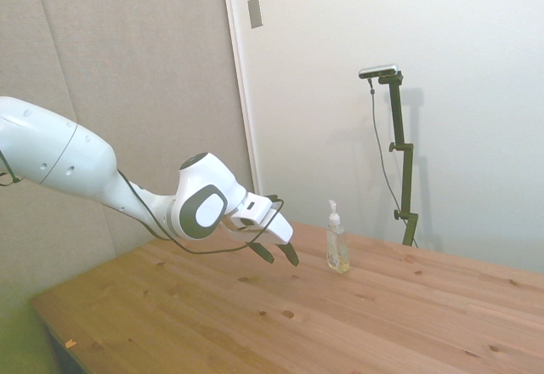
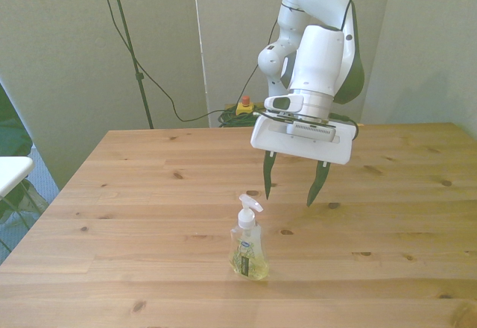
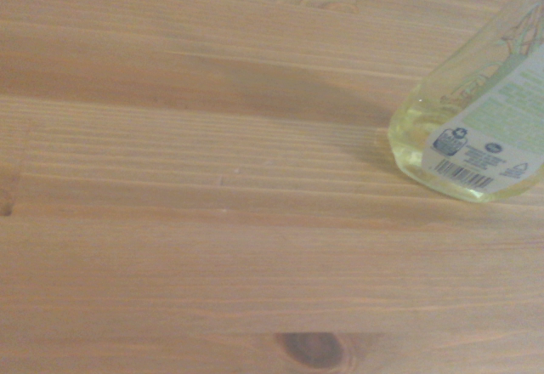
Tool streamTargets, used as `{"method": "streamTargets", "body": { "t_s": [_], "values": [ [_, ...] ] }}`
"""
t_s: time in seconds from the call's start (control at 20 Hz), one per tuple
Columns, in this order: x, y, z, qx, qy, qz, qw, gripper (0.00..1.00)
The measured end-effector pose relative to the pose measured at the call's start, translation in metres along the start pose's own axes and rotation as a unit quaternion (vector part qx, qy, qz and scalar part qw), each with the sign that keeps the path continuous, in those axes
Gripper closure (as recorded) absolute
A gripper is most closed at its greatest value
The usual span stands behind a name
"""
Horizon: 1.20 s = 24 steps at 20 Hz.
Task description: Stand the sanitizer
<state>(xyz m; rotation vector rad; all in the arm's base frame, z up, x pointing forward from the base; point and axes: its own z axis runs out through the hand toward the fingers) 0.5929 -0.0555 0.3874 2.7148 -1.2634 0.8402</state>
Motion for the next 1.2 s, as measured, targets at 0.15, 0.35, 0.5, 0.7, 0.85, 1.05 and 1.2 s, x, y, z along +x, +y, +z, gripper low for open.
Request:
{"method": "streamTargets", "body": {
  "t_s": [0.15, 0.35, 0.5, 0.7, 0.85, 1.05, 1.2],
  "values": [
    [0.028, 0.007, 0.002, 0.001, -0.002, 0.017, 0.9999, 0.0],
    [0.05, 0.008, 0.015, 0.006, -0.026, 0.007, 0.9996, 0.0],
    [0.043, 0.008, 0.021, 0.013, -0.045, -0.012, 0.9988, 0.0],
    [0.014, 0.022, 0.004, 0.019, -0.066, -0.04, 0.9969, 0.0],
    [-0.01, 0.045, -0.018, 0.024, -0.086, -0.037, 0.9953, 0.0],
    [-0.038, 0.073, -0.052, 0.02, -0.117, -0.026, 0.9926, 0.0],
    [-0.056, 0.088, -0.077, 0.021, -0.13, -0.021, 0.9911, 0.0]
  ]
}}
